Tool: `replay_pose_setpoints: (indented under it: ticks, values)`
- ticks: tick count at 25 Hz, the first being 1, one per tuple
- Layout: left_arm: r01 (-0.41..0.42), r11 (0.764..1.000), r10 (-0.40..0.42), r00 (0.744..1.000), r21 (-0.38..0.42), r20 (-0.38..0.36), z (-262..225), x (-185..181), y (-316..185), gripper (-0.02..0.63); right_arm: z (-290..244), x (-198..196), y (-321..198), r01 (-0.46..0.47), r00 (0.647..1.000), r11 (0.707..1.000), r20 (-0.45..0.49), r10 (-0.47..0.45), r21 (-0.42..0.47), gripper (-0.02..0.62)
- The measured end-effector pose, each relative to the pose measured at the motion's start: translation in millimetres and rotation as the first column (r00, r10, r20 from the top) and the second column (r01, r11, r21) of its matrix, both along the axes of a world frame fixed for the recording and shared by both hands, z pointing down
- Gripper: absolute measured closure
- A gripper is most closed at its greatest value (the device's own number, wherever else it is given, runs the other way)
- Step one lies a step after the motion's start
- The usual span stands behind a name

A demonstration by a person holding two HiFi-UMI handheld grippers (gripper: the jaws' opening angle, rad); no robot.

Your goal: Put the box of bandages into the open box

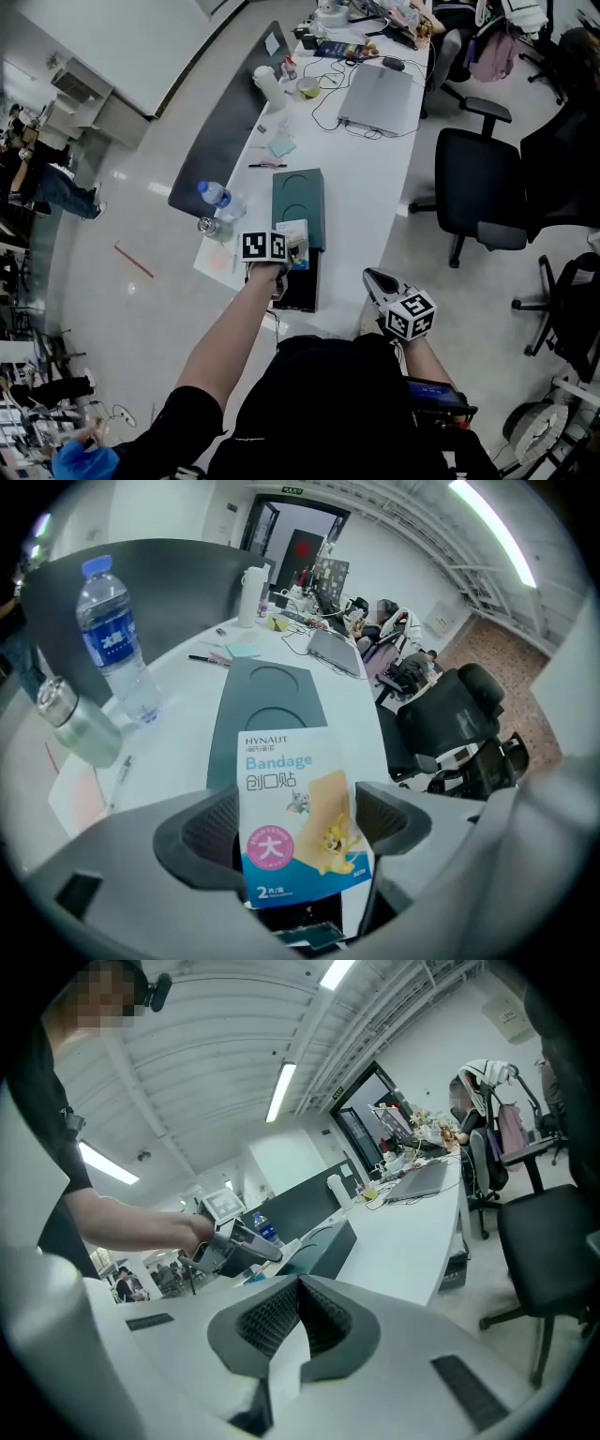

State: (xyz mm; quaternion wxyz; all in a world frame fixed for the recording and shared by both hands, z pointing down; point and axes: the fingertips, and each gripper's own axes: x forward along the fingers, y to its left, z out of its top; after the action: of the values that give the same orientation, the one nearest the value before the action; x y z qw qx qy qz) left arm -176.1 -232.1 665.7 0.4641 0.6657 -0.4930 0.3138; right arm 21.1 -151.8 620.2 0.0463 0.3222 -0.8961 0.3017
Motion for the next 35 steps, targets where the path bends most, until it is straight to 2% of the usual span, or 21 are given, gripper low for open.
replay_pose_setpoints:
  ticks: [10, 21, 25, 31, 35]
  values:
    - [-0.036, 0.999, 0.036, 0.999, -0.004, -0.041, 2, 8, 56, 0.215, -1, -22, 4, 0.075, 0.997, 0.997, 0.004, -0.075, 0.006, 0.571]
    - [-0.058, 0.997, 0.059, 0.998, -0.056, 0.004, 46, 6, 84, 0.215, 4, -29, 1, 0.099, 0.995, 0.995, -0.004, -0.099, -0.002, 0.571]
    - [-0.058, 0.995, 0.061, 0.997, -0.078, 0.041, 60, 5, 89, 0.215, 6, -23, 1, 0.086, 0.996, 0.996, -0.011, -0.086, -0.009, 0.571]
    - [-0.106, 0.989, 0.116, 0.989, -0.101, 0.090, 73, 9, 96, 0.215, 9, -17, 1, 0.067, 0.998, 0.997, -0.019, -0.067, -0.025, 0.572]
    - [-0.097, 0.990, 0.107, 0.990, -0.106, 0.096, 73, 9, 94, 0.215, 9, -19, 2, 0.066, 0.998, 0.997, -0.019, -0.066, -0.028, 0.571]
